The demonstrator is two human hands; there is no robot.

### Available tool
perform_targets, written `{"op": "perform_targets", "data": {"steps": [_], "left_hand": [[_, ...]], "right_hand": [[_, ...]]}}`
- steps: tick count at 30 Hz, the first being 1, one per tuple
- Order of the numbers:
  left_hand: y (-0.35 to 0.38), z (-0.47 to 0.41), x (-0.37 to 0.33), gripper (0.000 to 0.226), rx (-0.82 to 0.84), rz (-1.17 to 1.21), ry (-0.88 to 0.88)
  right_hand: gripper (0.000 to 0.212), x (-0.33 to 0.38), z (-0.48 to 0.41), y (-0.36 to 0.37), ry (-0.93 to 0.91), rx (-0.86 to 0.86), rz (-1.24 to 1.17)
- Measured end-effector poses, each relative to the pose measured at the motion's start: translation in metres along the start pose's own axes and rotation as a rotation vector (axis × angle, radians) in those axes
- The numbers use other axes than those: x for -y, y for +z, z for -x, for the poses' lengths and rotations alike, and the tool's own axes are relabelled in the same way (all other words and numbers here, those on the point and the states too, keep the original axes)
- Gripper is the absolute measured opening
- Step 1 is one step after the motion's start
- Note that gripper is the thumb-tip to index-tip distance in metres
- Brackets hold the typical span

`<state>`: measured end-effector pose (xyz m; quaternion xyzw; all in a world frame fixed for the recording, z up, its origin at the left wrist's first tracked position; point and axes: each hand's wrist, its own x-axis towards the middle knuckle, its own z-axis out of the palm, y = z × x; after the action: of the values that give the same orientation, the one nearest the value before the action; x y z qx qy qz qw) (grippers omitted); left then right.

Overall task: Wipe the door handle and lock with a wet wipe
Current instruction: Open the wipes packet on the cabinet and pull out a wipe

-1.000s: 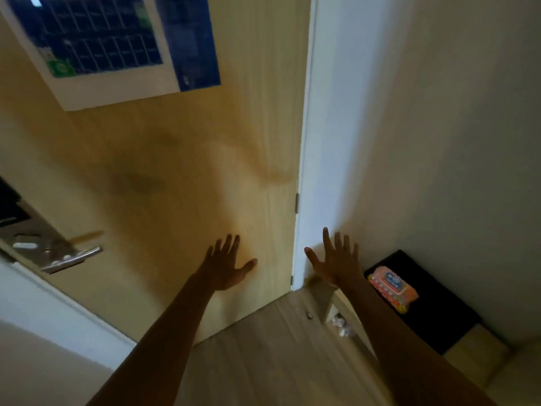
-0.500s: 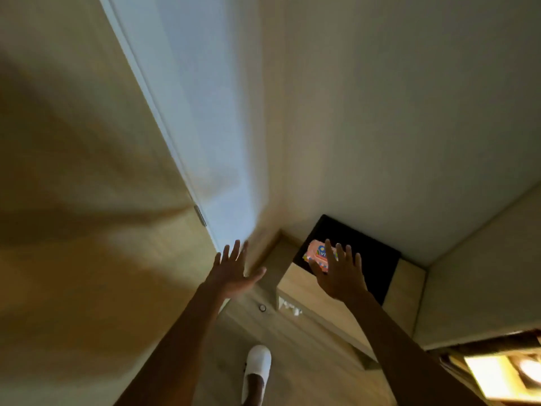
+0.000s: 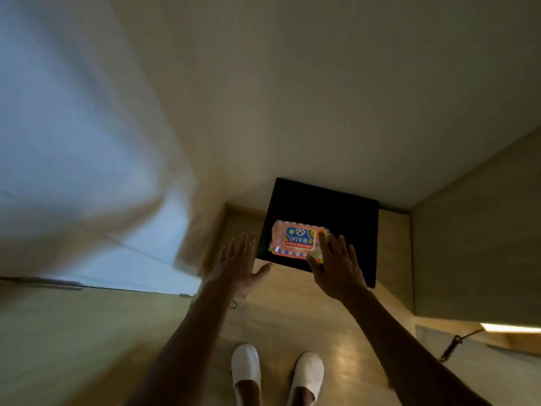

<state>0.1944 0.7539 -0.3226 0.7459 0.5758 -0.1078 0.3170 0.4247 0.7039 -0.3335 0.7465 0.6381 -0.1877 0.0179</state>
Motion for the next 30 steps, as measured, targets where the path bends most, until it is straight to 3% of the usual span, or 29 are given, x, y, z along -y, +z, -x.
{"op": "perform_targets", "data": {"steps": [13, 19, 30], "left_hand": [[0.103, -0.161, 0.009, 0.092, -0.1, 0.118, 0.213], [0.115, -0.174, 0.016, 0.094, -0.141, 0.277, 0.228], [0.122, -0.181, 0.017, 0.092, -0.19, 0.273, 0.213]], "right_hand": [[0.075, -0.051, -0.105, 0.124, -0.135, -0.022, 0.009], [0.073, -0.064, -0.112, 0.134, -0.169, -0.039, 0.012], [0.071, -0.064, -0.117, 0.125, -0.265, -0.033, 0.196]]}}
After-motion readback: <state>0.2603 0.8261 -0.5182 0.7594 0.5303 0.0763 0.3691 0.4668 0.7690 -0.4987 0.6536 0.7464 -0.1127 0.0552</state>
